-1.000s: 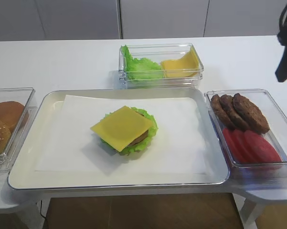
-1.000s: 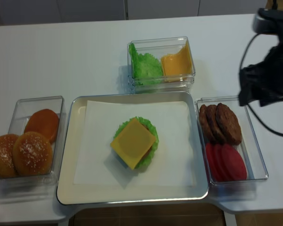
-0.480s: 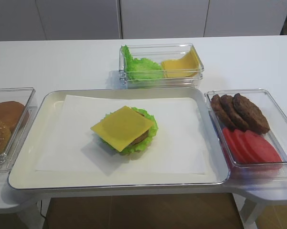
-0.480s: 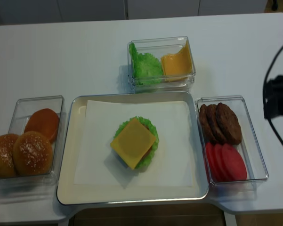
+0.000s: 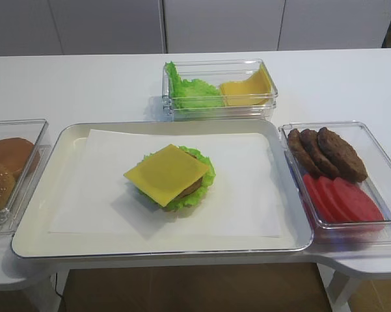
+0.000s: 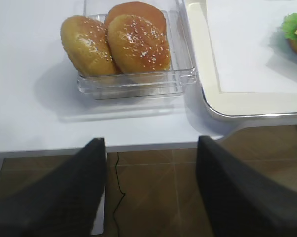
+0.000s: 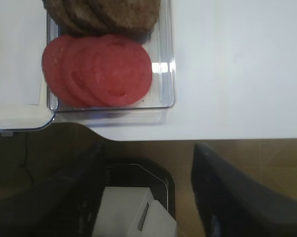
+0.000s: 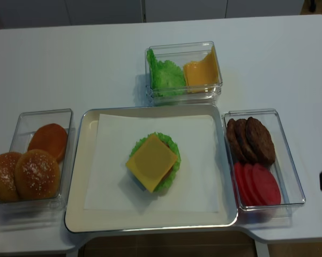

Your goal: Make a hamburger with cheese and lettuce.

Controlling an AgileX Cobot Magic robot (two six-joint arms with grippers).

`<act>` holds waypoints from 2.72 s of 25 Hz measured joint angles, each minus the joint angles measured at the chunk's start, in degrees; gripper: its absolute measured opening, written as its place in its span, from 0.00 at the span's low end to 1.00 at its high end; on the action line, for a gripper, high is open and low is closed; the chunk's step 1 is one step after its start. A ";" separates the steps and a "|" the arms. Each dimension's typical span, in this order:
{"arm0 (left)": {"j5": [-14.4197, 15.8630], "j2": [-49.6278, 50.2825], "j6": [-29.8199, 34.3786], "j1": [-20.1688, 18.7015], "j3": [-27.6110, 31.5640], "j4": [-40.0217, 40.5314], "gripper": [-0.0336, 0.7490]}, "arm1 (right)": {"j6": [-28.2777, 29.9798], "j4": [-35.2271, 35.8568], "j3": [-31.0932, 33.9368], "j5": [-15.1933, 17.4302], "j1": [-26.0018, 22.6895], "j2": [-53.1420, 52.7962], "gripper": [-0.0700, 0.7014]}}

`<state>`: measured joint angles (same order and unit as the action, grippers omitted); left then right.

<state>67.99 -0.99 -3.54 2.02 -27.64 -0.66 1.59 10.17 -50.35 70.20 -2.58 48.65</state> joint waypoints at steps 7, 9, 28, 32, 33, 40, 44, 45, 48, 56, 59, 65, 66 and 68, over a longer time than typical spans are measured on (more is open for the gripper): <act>0.00 0.00 0.00 0.00 0.00 0.00 0.59 | -1.91 0.11 6.68 1.26 0.00 -10.78 0.63; 0.00 0.00 0.00 0.00 0.00 0.00 0.59 | -3.74 0.31 8.35 1.65 0.00 -13.88 0.63; 0.00 0.00 0.00 0.00 0.00 0.00 0.59 | -2.09 0.36 13.91 3.39 -0.21 -49.55 0.63; 0.00 0.00 0.00 0.00 0.00 0.00 0.59 | 0.74 0.36 13.91 3.33 -0.21 -49.78 0.63; 0.00 0.00 0.00 0.00 0.00 0.00 0.59 | 1.30 0.36 14.19 3.33 -0.21 -49.78 0.63; 0.00 0.00 0.00 0.00 0.00 0.00 0.59 | 3.24 0.36 20.75 -0.85 -0.21 -49.88 0.63; 0.00 0.00 0.00 0.00 0.00 0.00 0.59 | 7.01 0.31 21.20 -5.56 -0.21 -49.88 0.63; 0.00 0.00 0.00 0.00 0.00 0.00 0.59 | 7.59 0.22 21.51 -5.87 -0.21 -49.88 0.63; 0.00 0.00 0.00 0.00 0.00 0.00 0.59 | 8.13 0.17 21.86 -6.01 -0.21 -49.88 0.63; 0.00 0.00 0.00 0.00 0.00 0.00 0.59 | 8.27 0.71 22.54 -5.49 -0.21 -49.88 0.63; 0.00 0.00 0.00 0.00 0.00 0.00 0.59 | 8.27 1.15 22.76 -5.49 -0.21 -49.88 0.63; 0.00 0.00 0.00 0.00 0.00 0.00 0.59 | 7.79 3.26 22.76 -5.49 -0.21 -49.88 0.63; 0.00 0.00 0.00 0.00 0.00 0.00 0.59 | 7.80 3.37 22.76 -5.49 -0.21 -49.88 0.63; 0.00 0.00 0.00 0.00 0.00 0.00 0.59 | 7.80 3.37 22.76 -5.49 -0.21 -49.88 0.63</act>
<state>67.99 -0.99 -3.54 2.02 -27.64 -0.66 9.40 13.54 -27.59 64.71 -2.80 -1.23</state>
